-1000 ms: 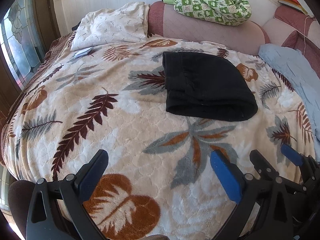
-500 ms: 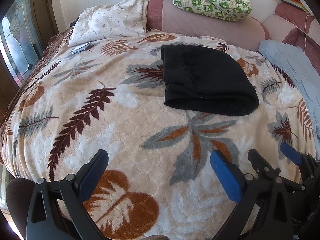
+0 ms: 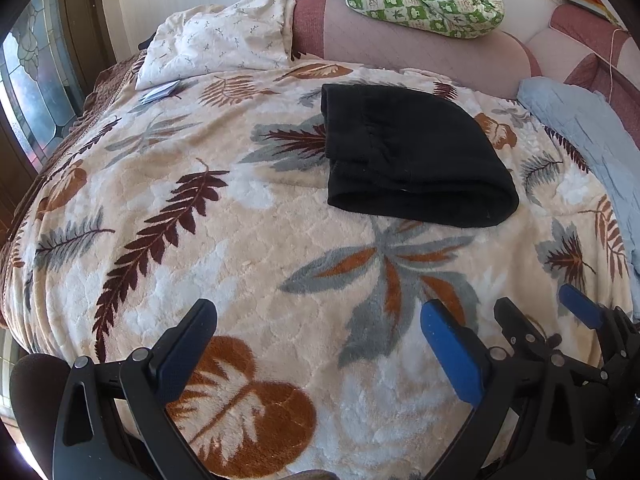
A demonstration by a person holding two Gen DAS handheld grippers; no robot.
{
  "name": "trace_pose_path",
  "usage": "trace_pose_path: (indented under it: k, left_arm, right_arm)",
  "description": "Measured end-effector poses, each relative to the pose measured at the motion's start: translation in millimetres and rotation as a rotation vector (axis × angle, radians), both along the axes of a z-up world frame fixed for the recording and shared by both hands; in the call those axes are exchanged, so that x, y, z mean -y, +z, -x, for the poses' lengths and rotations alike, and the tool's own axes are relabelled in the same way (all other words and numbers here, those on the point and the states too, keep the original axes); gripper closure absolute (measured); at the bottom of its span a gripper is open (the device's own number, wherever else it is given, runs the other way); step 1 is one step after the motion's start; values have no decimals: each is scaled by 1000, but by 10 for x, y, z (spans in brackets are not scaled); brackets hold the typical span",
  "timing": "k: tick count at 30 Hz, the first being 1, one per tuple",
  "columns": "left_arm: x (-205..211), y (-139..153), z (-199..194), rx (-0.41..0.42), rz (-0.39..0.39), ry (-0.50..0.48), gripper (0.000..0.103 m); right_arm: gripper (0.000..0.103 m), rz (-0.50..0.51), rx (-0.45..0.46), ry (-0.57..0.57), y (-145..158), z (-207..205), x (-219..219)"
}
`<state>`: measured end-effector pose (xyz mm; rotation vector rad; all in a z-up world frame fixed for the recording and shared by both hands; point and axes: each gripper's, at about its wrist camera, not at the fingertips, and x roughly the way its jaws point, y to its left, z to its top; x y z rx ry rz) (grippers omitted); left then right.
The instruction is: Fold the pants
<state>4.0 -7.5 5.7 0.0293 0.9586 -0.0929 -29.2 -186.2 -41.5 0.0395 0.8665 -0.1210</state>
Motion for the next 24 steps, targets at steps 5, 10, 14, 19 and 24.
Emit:
trace_pose_path:
  k: [5,10,14,19,24]
  left_arm:
    - [0,0,-5,-1,-3,-3,1]
    - [8,-28,-6,-11,-3,-4,1]
    - [-2,-50,-15,-18,1,-4,1]
    - [-5,-86,-34,-35,3,-6,1]
    - [7,-101,-26,-43,-2,-9,1]
  right_arm:
    - [15,1,1,-1,2,1,-3]
    - [15,1,-2,-1,-7,-2,-5]
    - [15,2,-10,-3,-31,-1,10]
    - [15,20,-14,1,-46,-4,18]
    - [15,39,-24,4,-62,-14,-8]
